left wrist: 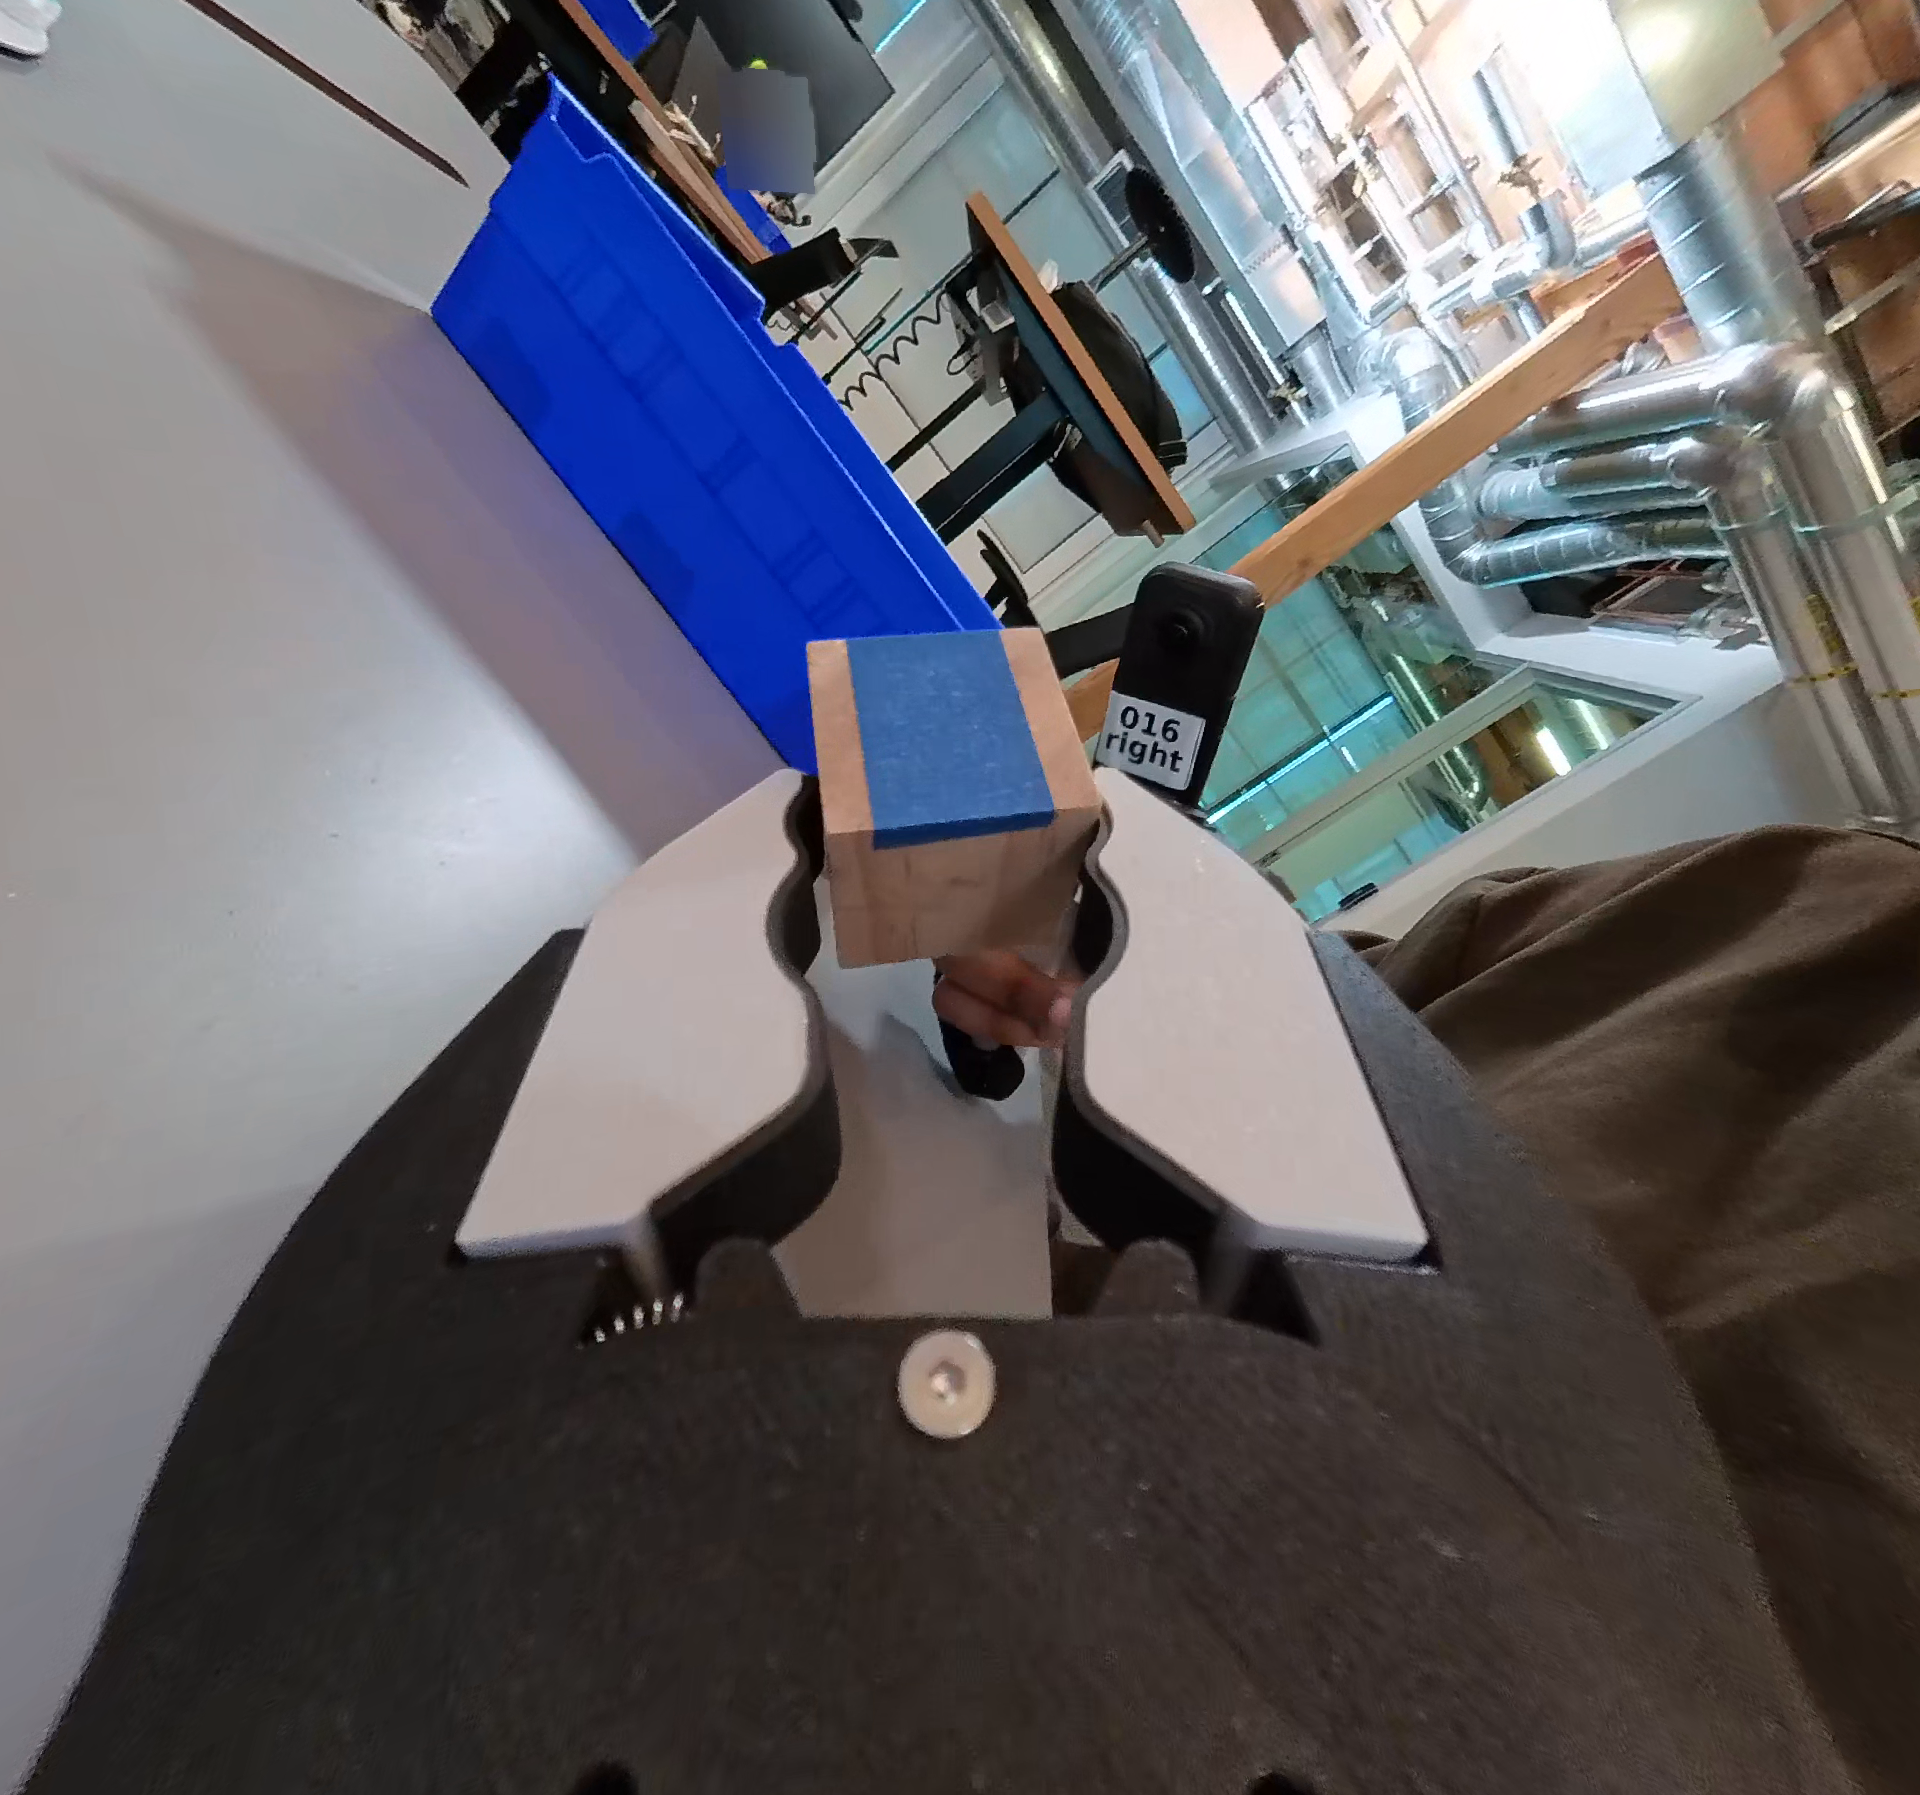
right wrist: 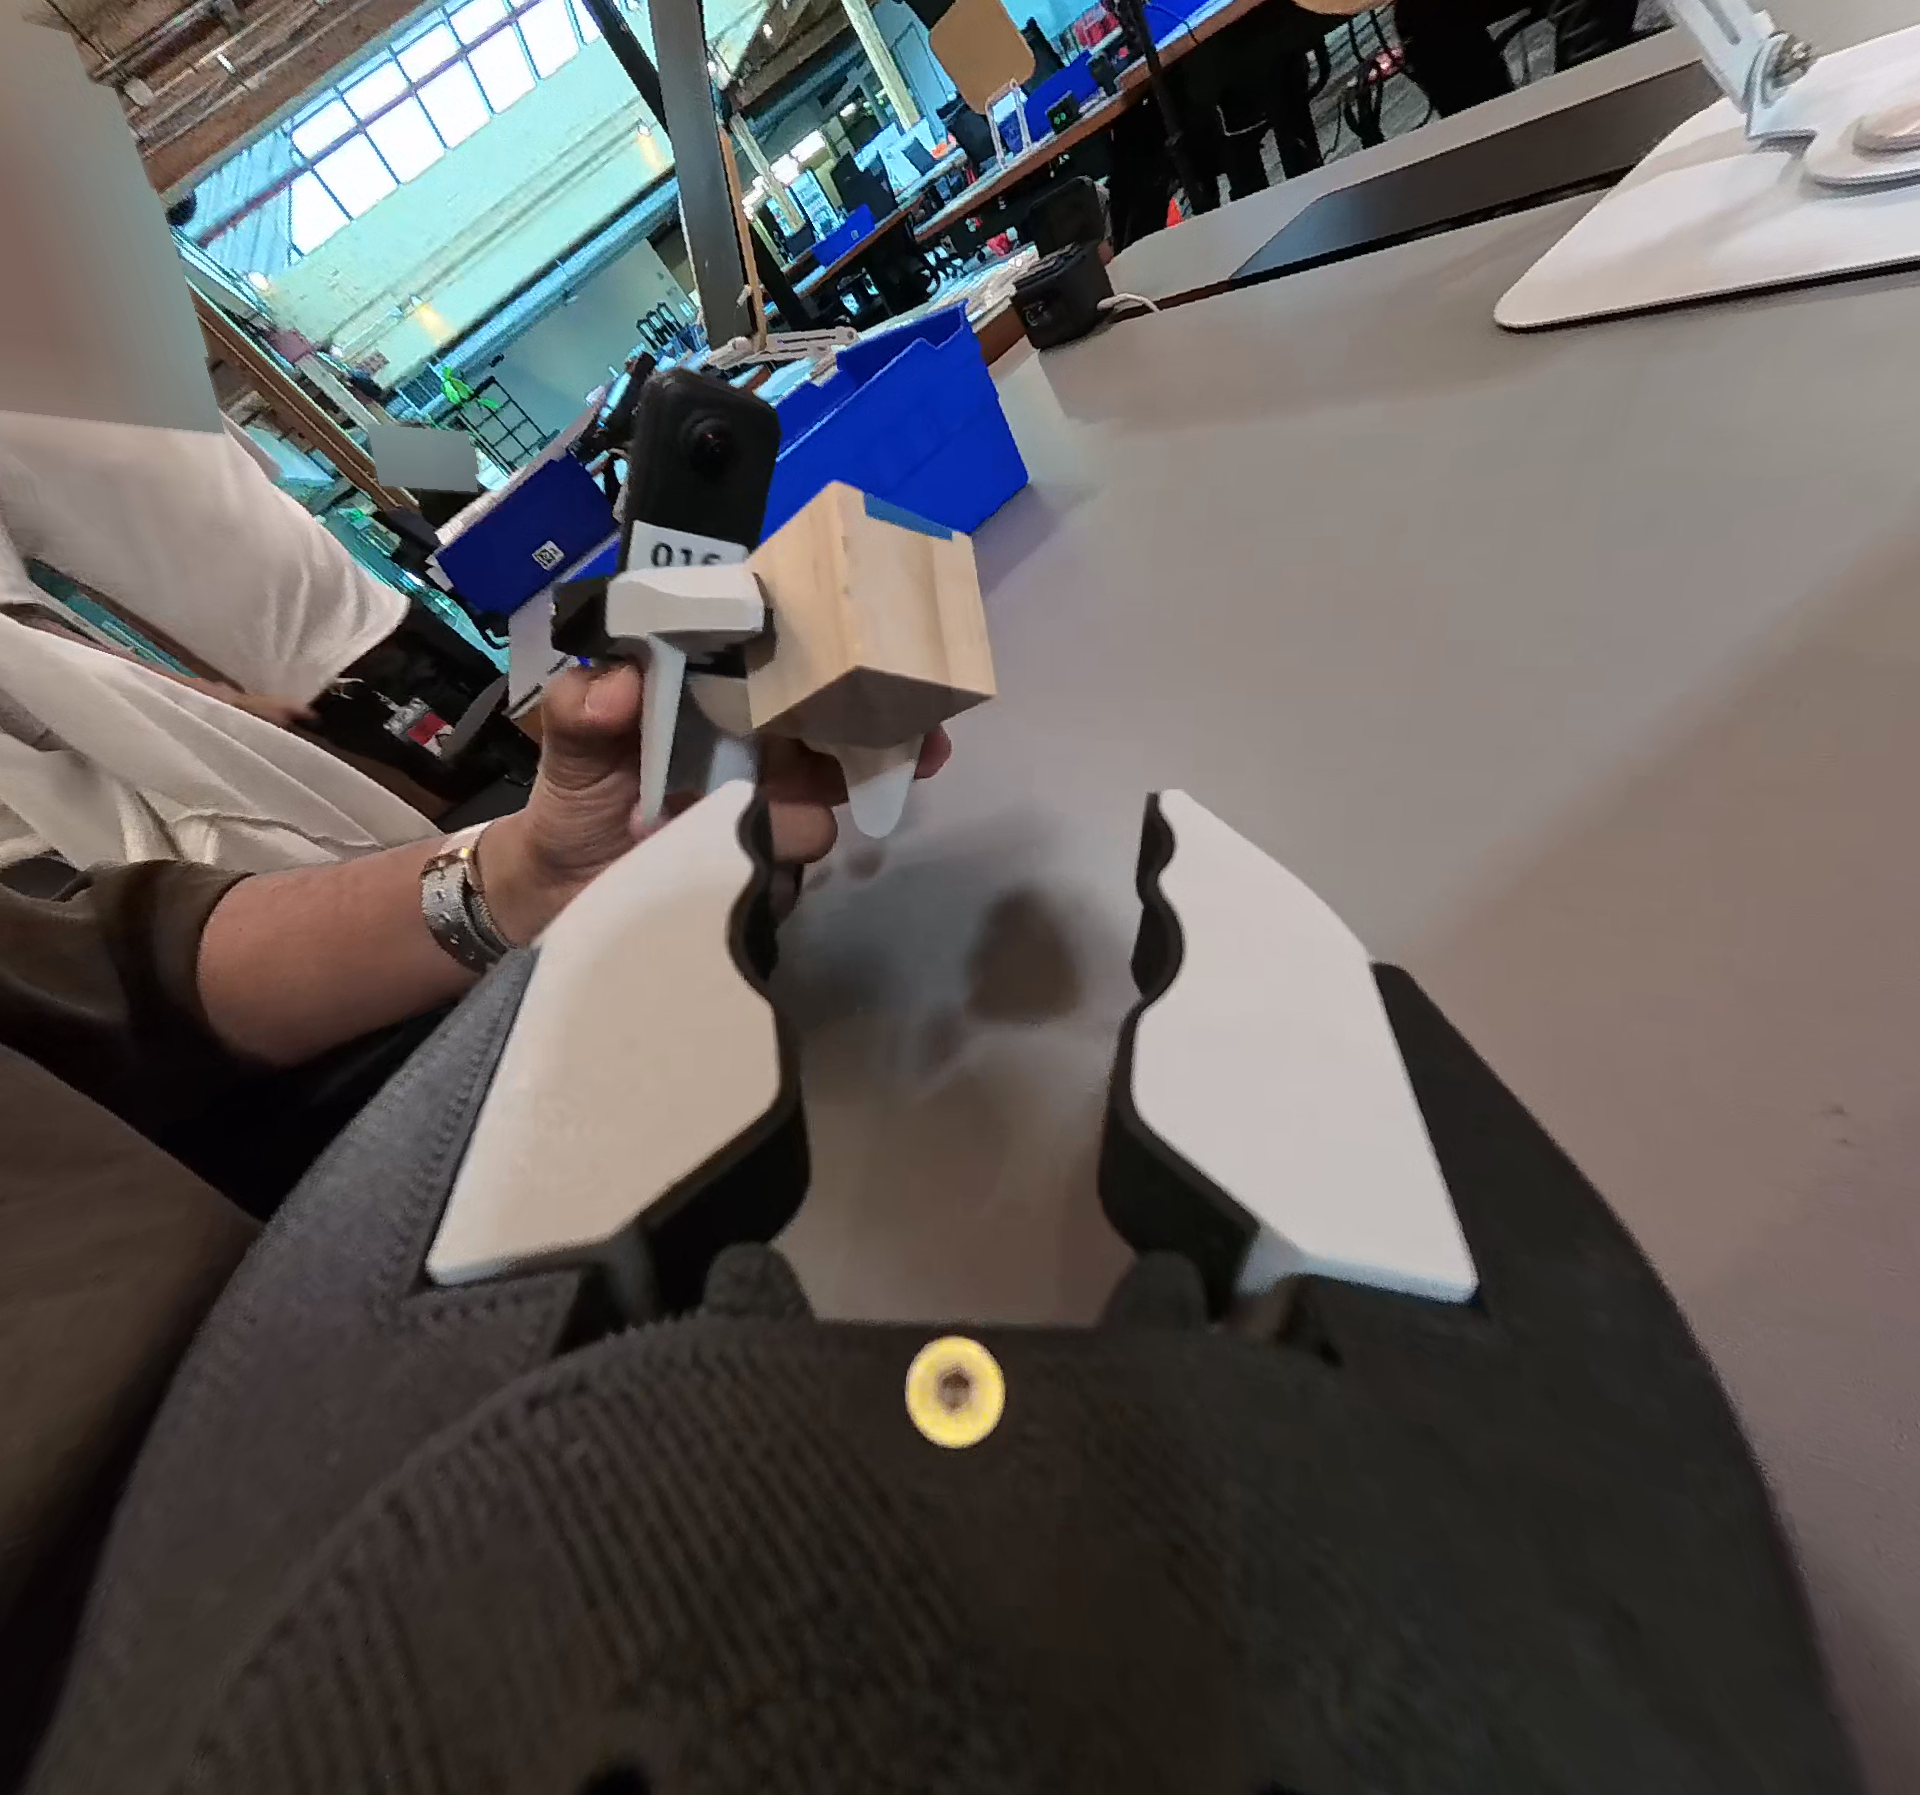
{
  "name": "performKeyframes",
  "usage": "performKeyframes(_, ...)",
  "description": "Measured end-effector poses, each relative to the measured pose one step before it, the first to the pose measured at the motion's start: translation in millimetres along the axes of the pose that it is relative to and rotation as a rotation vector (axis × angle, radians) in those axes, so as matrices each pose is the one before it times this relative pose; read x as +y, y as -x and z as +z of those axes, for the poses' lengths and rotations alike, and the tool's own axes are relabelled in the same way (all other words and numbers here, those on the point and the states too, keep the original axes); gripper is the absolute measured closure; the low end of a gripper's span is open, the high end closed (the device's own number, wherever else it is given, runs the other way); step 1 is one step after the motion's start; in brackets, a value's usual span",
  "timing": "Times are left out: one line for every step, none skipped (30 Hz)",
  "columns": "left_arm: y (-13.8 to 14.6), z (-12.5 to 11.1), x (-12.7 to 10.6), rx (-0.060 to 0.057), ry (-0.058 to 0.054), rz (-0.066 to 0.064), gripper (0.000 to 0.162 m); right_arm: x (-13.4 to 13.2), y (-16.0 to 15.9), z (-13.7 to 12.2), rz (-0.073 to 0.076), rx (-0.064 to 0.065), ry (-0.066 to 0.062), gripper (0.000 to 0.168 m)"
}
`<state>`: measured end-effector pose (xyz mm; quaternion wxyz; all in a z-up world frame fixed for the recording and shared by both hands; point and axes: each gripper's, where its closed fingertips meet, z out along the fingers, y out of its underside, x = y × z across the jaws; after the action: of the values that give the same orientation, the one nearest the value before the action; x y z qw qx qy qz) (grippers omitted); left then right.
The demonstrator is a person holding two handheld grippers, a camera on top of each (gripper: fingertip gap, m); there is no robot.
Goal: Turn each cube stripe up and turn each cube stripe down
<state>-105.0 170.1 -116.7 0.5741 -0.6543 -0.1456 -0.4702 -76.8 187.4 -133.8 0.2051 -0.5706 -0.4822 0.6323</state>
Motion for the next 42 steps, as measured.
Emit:
performKeyframes(-0.96, -0.45, -0.99, 0.0091, -0.0073, -0.0063, 0.116, -1.61, 1.88, -0.13, 0.0232, -0.0163, -0.0113, 0.1)
performKeyframes(-1.06, -0.56, -1.05, 0.0095, -0.0077, -0.0082, 0.116, -2.12, 2.32, -0.27, 0.0342, -0.0212, -0.0144, 0.099)
performKeyframes(-0.86, -0.43, -1.11, 0.0082, -0.0088, -0.0103, 0.116, -2.31, 2.23, -0.23, 0.035, -0.0202, -0.0155, 0.098)
performKeyframes(-0.74, -0.44, -1.23, 0.0077, -0.0103, -0.0101, 0.116, -2.22, 1.76, -0.41, 0.0291, -0.0157, -0.0153, 0.098)
performKeyframes(-0.96, -0.27, -1.13, 0.0088, -0.0102, -0.0102, 0.116, -2.12, 1.36, -0.34, 0.0207, -0.0122, -0.0138, 0.098)
performKeyframes(-1.05, -0.14, -0.79, 0.0096, -0.0087, -0.011, 0.116, -1.7, 1.21, -0.37, 0.0132, -0.0092, -0.0121, 0.098)
performKeyframes(-1.22, 0.11, -0.41, 0.011, -0.0072, -0.0115, 0.116, -1.65, 1.25, -0.24, 0.0082, -0.0077, -0.0104, 0.098)
performKeyframes(-1.47, 0.42, -0.3, 0.0115, -0.0069, -0.011, 0.116, -1.64, 1.53, -0.22, 0.0057, -0.0079, -0.0101, 0.098)
performKeyframes(-1.49, 0.42, -0.18, 0.011, -0.0069, -0.0095, 0.116, -1.71, 1.4, -0.11, 0.0056, -0.0071, -0.0103, 0.098)
performKeyframes(-1.39, 0.58, 0.1, 0.01, -0.0051, -0.0087, 0.116, -1.35, 1.29, 0.15, 0.0064, -0.0064, -0.009, 0.098)
performKeyframes(-1.5, 0.74, 0.24, 0.0095, -0.0051, -0.0074, 0.116, -0.55, 0.9, 0.4, 0.0085, -0.0046, -0.0052, 0.097)
performKeyframes(-1.33, 0.71, 0.16, 0.0083, -0.0059, -0.0066, 0.116, 0.28, 0.56, 0.74, 0.0121, -0.0031, -0.0016, 0.097)
performKeyframes(-1.13, 0.79, 0.02, 0.0063, -0.0074, -0.0053, 0.116, 0.47, 0.54, 0.98, 0.0181, -0.0034, -0.0029, 0.097)
performKeyframes(-0.81, 1.04, -0.01, 0.0035, -0.0083, -0.0045, 0.116, 0.55, 0.78, 1.24, 0.0259, -0.0058, -0.0062, 0.098)
performKeyframes(-0.71, 1.22, 0.09, 0.0028, -0.0079, -0.0051, 0.116, 0.94, 1.06, 1.66, 0.0329, -0.0082, -0.0048, 0.098)
performKeyframes(-1.07, 1.42, 0.46, 0.0048, -0.0063, -0.0052, 0.116, 1.32, 1.33, 1.79, 0.0373, -0.0109, -0.0032, 0.098)
performKeyframes(-1.42, 1.44, 0.87, 0.007, -0.0035, -0.0035, 0.116, 1.61, 1.09, 1.86, 0.0436, -0.0108, -0.0031, 0.098)
performKeyframes(-1.7, 1.56, 1.3, 0.0069, -0.001, 0.0, 0.116, 1.78, 1.05, 1.85, 0.0523, -0.013, -0.0023, 0.098)
performKeyframes(-1.94, 1.47, 1.53, 0.0066, 0.0021, 0.0041, 0.116, 2.33, 1.24, 1.98, 0.056, -0.0164, 0.0008, 0.097)
performKeyframes(-1.83, 1.44, 1.64, 0.0047, 0.0038, 0.0077, 0.116, 2.3, 0.98, 1.68, 0.0519, -0.0158, 0.0023, 0.097)
performKeyframes(-1.51, 1.41, 1.71, 0.0023, 0.0052, 0.0101, 0.116, 1.6, 1.17, 1.27, 0.0414, -0.0164, -0.0027, 0.098)
performKeyframes(-1.31, 1.26, 1.68, -0.0002, 0.0065, 0.011, 0.116, 0.96, 1.19, 0.78, 0.0314, -0.0145, -0.0059, 0.1)
performKeyframes(-0.88, 1.17, 1.62, -0.0019, 0.0073, 0.0111, 0.116, 0.58, 1.09, 0.5, 0.02, -0.012, -0.0054, 0.103)
performKeyframes(-0.77, 1.06, 1.76, -0.0012, 0.0082, 0.0095, 0.116, 0.42, 1.05, 0.23, 0.0101, -0.0099, -0.0036, 0.107)
performKeyframes(-0.53, 0.94, 1.77, -0.0017, 0.0087, 0.007, 0.116, 0.3, 0.61, 0.2, 0.0025, -0.0053, -0.0015, 0.111)
performKeyframes(-0.28, 0.79, 1.57, -0.001, 0.0071, 0.0046, 0.116, -0.1, 0.4, 0.01, -0.0038, -0.003, -0.0014, 0.116)
performKeyframes(-0.26, 0.76, 1.5, -0.0003, 0.0056, 0.0014, 0.116, -0.48, 0.61, -0.2, -0.0066, -0.0049, -0.0022, 0.122)
performKeyframes(0.7, 0.58, 1.04, -0.0045, 0.0026, -0.0021, 0.116, -0.7, 1.15, -0.42, -0.0041, -0.0087, -0.0025, 0.127)
performKeyframes(0.51, 0.19, 0.11, -0.0016, -0.0019, -0.0031, 0.116, -0.07, -0.15, -0.23, -0.0024, -0.0008, 0.0015, 0.127)
performKeyframes(0.23, 0.01, 0.05, 0.0016, 0.0005, -0.0047, 0.116, 0.21, -0.38, -0.14, -0.0023, -0.0002, 0.002, 0.127)
performKeyframes(0.17, 0.17, 0.3, 0.002, 0.0033, -0.004, 0.116, 0.26, -0.21, -0.31, -0.0031, -0.0007, 0.0021, 0.127)
performKeyframes(0.08, 0.01, 0.34, 0.0008, 0.0036, -0.0016, 0.116, 0.29, -0.07, -0.23, -0.0034, -0.0004, 0.0023, 0.127)
performKeyframes(-0.21, 0.07, 0.16, 0.0014, 0.0012, 0.0007, 0.116, 0.24, 0.38, -0.2, -0.0057, -0.001, 0.0037, 0.127)
performKeyframes(-0.75, -0.08, 0.06, 0.0024, 0.0003, 0.0014, 0.116, -0.83, 0.8, -0.38, -0.0134, 0.0011, -0.0005, 0.128)
performKeyframes(-1.06, -0.28, -0.31, 0.0053, -0.002, -0.0001, 0.116, -1.74, 0.89, -0.62, -0.0215, 0.0032, -0.0026, 0.128)
performKeyframes(-1.24, -0.61, -0.77, 0.0073, -0.0041, -0.0038, 0.116, -2.18, 0.99, -0.79, -0.0266, 0.0049, -0.0007, 0.127)
performKeyframes(-0.72, -0.82, -1.37, 0.0053, -0.0062, -0.0068, 0.116, -2.96, 0.66, -1.2, -0.0285, 0.008, -0.0013, 0.128)
performKeyframes(0.09, -1.05, -1.41, 0.0004, -0.0066, -0.0079, 0.116, -3.99, 0.82, -1.52, -0.027, 0.0064, -0.0068, 0.128)
performKeyframes(0.47, -1.03, -1.06, -0.0004, -0.0036, -0.0071, 0.116, -4.76, 1.0, -1.78, -0.021, 0.0031, -0.0106, 0.128)
performKeyframes(1.18, -0.9, -0.23, -0.0032, 0.0016, -0.0083, 0.116, -4.97, 1.21, -1.78, -0.0149, 0.0021, -0.0097, 0.128)
performKeyframes(0.94, -0.79, -0.13, -0.0012, 0.0024, -0.007, 0.116, -5.54, 1.5, -1.98, -0.0139, 0.0023, -0.0107, 0.128)
performKeyframes(0.69, -0.6, -0.25, -0.0008, -0.0003, -0.0059, 0.116, -6.8, 1.83, -2.14, -0.0191, 0.0048, -0.0116, 0.127)
